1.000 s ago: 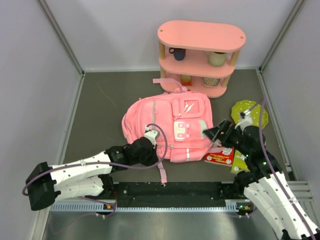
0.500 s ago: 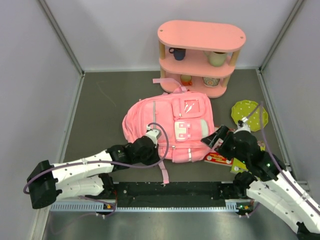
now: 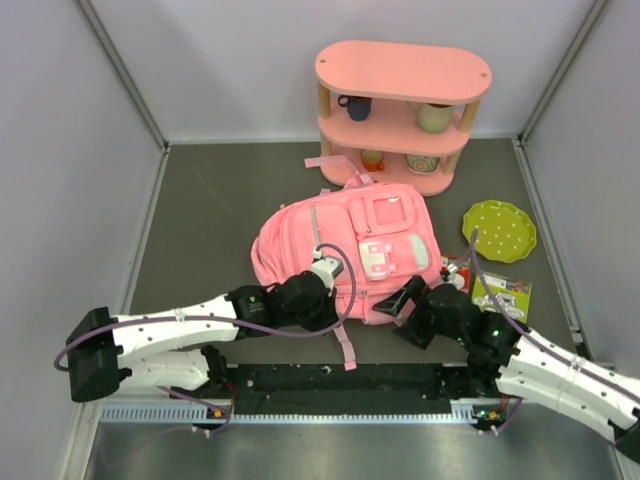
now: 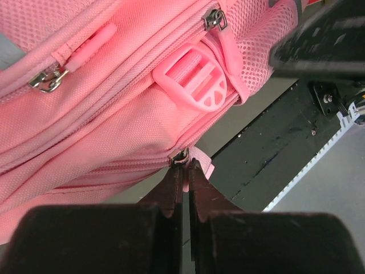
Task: Pack the student bag
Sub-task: Unzip the student bag at the center of the board.
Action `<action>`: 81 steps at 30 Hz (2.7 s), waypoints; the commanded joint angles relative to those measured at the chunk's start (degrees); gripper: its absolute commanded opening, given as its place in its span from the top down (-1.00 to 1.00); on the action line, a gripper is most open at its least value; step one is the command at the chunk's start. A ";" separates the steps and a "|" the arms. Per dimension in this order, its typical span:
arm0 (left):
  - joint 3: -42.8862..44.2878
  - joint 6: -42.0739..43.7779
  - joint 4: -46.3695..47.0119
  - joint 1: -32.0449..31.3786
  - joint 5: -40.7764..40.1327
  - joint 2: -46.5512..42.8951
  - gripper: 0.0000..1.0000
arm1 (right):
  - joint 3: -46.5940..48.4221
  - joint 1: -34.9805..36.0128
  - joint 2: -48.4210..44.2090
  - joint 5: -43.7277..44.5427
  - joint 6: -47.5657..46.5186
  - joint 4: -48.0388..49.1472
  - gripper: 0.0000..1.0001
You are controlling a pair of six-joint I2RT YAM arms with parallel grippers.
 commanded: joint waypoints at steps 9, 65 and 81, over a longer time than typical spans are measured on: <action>4.11 -3.18 7.07 -3.48 -0.62 -1.89 1.00 | 1.80 17.61 18.29 23.79 16.17 19.22 -0.69; -5.20 -11.27 -4.98 -9.98 -5.80 -10.60 1.00 | 17.37 -14.65 20.72 3.77 -34.73 8.07 -0.78; 4.56 -6.08 1.44 -10.25 -3.78 -1.54 1.00 | 2.85 10.38 11.87 3.41 -7.49 25.55 -0.77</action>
